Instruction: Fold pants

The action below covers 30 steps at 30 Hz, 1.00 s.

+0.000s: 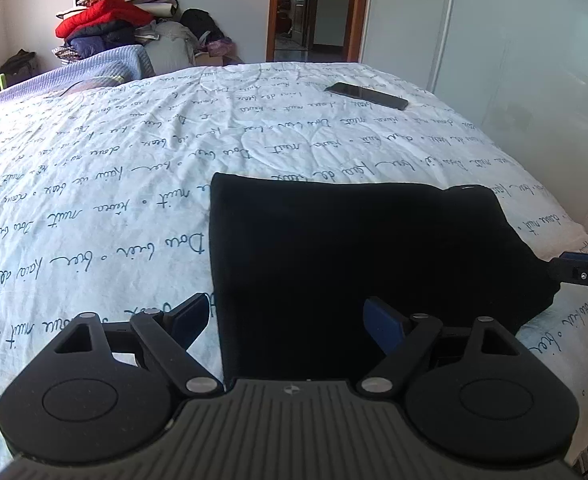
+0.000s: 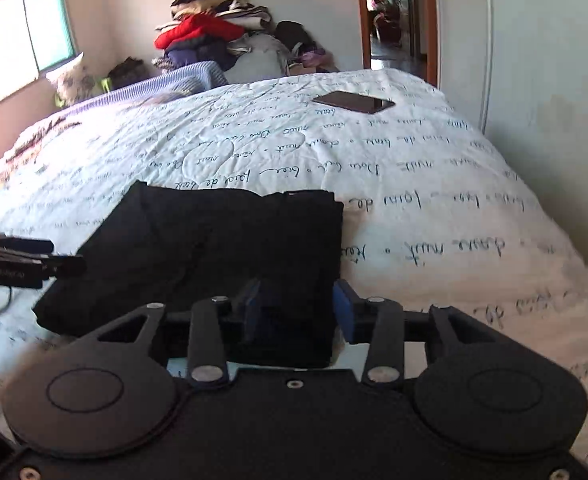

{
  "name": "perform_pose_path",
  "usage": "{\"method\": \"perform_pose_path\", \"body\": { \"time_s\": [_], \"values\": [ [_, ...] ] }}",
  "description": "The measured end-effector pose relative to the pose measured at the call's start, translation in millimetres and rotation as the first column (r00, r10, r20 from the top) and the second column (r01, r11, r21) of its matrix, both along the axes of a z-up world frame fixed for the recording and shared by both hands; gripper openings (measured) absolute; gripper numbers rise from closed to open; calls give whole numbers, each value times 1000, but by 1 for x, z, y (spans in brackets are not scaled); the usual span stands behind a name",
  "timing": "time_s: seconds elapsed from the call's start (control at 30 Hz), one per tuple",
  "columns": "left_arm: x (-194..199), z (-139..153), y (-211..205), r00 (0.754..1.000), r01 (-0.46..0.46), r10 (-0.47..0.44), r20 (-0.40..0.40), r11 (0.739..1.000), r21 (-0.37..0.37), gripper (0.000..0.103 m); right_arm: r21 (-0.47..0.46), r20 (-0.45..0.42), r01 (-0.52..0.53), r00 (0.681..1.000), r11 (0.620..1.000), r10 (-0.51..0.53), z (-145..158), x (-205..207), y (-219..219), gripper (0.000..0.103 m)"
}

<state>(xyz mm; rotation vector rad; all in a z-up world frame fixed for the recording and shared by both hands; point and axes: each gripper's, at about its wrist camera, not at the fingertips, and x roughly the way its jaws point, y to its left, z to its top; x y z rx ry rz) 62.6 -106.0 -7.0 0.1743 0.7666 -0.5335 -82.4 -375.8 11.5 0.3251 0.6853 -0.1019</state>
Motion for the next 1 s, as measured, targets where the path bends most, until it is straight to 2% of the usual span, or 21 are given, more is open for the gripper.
{"method": "perform_pose_path", "body": {
  "time_s": [0.1, 0.2, 0.3, 0.4, 0.47, 0.57, 0.7, 0.77, 0.8, 0.83, 0.93, 1.0],
  "values": [
    [-8, -5, -16, 998, 60, -59, -13, 998, 9, 86, 58, 29, -2, 1000, 998, 1, -7, -6, 3, 41],
    [-19, -11, -34, 993, 119, -119, -3, 992, 41, 86, -4, 29, -38, 999, 999, 39, -9, -5, 18, 42],
    [-25, -15, -48, 991, 133, -135, 22, 988, 78, 86, -106, 27, -72, 997, 992, 75, -8, -6, 28, 40],
    [-25, -15, -55, 990, 139, -141, 19, 987, 78, 86, -163, 18, -84, 996, 983, 88, -9, -5, 30, 27],
    [-24, -15, -58, 990, 140, -140, 5, 988, 70, 86, -153, 27, -72, 997, 986, 77, -9, -7, 24, 16],
    [-21, -14, -59, 991, 135, -134, -21, 989, 58, 86, -129, 45, -42, 998, 991, 48, -8, -15, 17, 7],
    [-21, -19, -61, 989, 147, -145, -37, 988, 54, 91, -154, -5, -36, 999, 987, 35, -18, -14, 21, 6],
    [-20, -22, -60, 989, 145, -142, -40, 988, 63, 91, -152, -29, -44, 999, 987, 40, -23, -12, 23, 10],
    [-20, -20, -59, 989, 141, -139, -42, 988, 55, 91, -161, -23, -33, 999, 986, 29, -20, -13, 23, 9],
    [-20, -17, -58, 990, 140, -138, -39, 989, 50, 90, -162, -3, -17, 1000, 987, 17, -14, -16, 22, 16],
    [-14, -11, -58, 992, 122, -122, -10, 991, 56, 90, -219, 79, 46, 996, 975, -29, 7, -19, 23, 17],
    [-7, -12, -61, 995, 99, -99, -10, 993, 70, 90, -213, 108, 25, 994, 977, -2, 12, -12, 26, 17]
  ]
}}
